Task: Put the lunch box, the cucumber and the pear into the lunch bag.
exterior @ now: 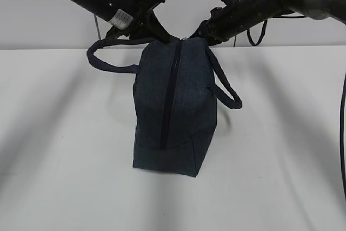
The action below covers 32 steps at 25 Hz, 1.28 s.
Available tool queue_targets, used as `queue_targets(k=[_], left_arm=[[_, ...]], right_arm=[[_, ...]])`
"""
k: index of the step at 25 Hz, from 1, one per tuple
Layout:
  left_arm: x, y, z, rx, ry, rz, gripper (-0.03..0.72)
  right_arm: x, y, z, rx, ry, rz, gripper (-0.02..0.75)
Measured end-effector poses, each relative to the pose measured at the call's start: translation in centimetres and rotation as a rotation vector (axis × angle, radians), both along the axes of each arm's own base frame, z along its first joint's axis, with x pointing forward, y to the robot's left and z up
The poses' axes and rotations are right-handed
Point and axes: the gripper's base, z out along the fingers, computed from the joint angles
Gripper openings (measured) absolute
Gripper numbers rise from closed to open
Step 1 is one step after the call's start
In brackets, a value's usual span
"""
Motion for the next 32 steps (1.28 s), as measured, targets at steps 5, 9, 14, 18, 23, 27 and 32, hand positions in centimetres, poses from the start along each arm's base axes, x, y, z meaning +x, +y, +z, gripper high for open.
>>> queue_targets(k=[5,9,14,18,23,27,32], left_arm=[[-0.3,-0.1,0.9,0.000,-0.035,-0.012,0.022],[-0.5,-0.1,1.4,0.006,-0.055,-0.023,0.022],[-0.5,-0.1,1.4,0.016,-0.058,-0.025,0.022],[-0.5,0.3,1.3,0.067,-0.081,-0.030,0.095],[-0.4,1.1,2.1,0.088,-0.112,-0.016,0.484],[-0.5,2.1,2.5,0.105,-0.097,-0.023,0.566],[-1.8,3.9,4.4,0.232,-0.077,-0.016,0.568]], right_arm=[[-0.4,-0.4,-0.1,-0.072,0.051,0.005,-0.016],[-0.6,-0.5,0.1,-0.081,0.056,0.012,-0.016],[-0.6,-0.5,0.1,-0.084,0.055,0.011,-0.015],[-0.3,-0.6,1.0,-0.078,0.025,0.007,0.090],[-0.1,-0.7,3.7,-0.051,-0.026,0.004,0.427],[-0.2,-1.0,6.0,-0.018,-0.017,-0.024,0.478],[-0.2,-2.7,7.4,-0.029,0.075,-0.192,0.486]])
